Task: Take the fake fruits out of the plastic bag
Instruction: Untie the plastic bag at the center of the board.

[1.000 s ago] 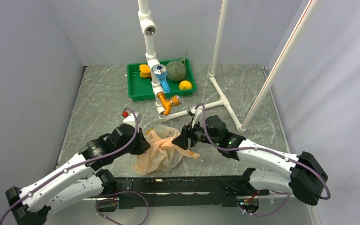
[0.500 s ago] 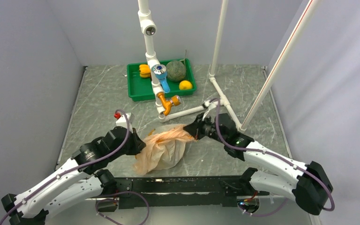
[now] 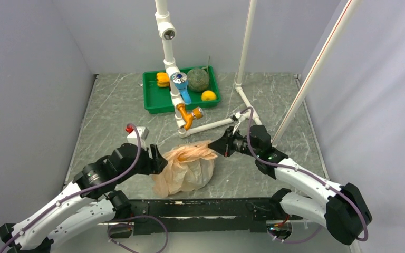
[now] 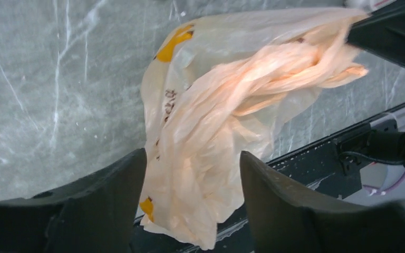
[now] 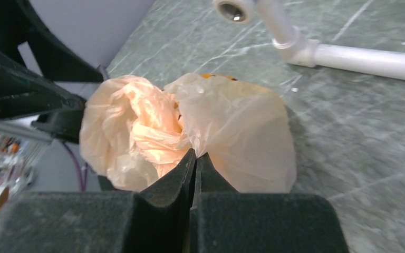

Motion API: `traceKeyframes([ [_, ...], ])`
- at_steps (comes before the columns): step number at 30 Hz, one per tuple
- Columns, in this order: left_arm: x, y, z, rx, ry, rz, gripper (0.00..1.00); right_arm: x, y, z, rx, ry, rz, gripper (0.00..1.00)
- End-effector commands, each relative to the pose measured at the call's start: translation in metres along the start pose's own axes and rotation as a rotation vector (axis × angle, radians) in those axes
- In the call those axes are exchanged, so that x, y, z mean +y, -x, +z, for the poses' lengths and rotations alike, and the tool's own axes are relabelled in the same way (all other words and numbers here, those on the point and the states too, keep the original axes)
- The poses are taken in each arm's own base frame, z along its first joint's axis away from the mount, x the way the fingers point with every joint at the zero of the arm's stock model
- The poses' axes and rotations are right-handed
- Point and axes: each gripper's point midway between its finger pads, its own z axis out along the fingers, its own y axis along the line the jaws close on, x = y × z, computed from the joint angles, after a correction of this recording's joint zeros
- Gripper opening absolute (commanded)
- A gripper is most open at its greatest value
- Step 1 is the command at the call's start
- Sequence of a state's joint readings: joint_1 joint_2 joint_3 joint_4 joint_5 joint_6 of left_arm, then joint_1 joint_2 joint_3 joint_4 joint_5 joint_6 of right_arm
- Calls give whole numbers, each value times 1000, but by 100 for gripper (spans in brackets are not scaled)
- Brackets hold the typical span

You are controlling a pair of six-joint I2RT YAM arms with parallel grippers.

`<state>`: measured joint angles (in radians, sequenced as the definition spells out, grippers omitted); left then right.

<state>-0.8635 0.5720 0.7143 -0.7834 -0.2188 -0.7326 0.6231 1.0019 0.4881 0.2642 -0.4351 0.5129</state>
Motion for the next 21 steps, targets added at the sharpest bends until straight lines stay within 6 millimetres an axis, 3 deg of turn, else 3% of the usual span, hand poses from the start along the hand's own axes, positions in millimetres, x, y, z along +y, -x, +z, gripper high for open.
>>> traceKeyframes([
  [1, -29, 51, -24, -154, -104, 89, 78, 37, 4, 2, 3, 219, -31, 0],
  [3, -38, 65, -26, -178, -118, 144, 85, 39, 1, 4, 22, 234, -26, 0],
  [6, -55, 74, -16, -156, -143, 220, 88, 46, 2, 4, 26, 258, -20, 0],
  [12, -74, 63, 27, -71, -185, 315, 90, 56, 1, 6, 47, 283, -35, 0],
  [16, -97, 40, 40, 40, -348, 390, 73, 56, 2, 7, 51, 275, -52, 0],
  [18, -103, 27, 39, 83, -416, 401, 69, 53, 3, 8, 55, 259, -55, 0],
  [20, -101, 17, 40, 108, -436, 402, 66, 53, 3, 8, 47, 256, -58, 0],
  [21, -94, 15, 42, 113, -407, 397, 58, 53, 4, 8, 41, 255, -60, 0],
])
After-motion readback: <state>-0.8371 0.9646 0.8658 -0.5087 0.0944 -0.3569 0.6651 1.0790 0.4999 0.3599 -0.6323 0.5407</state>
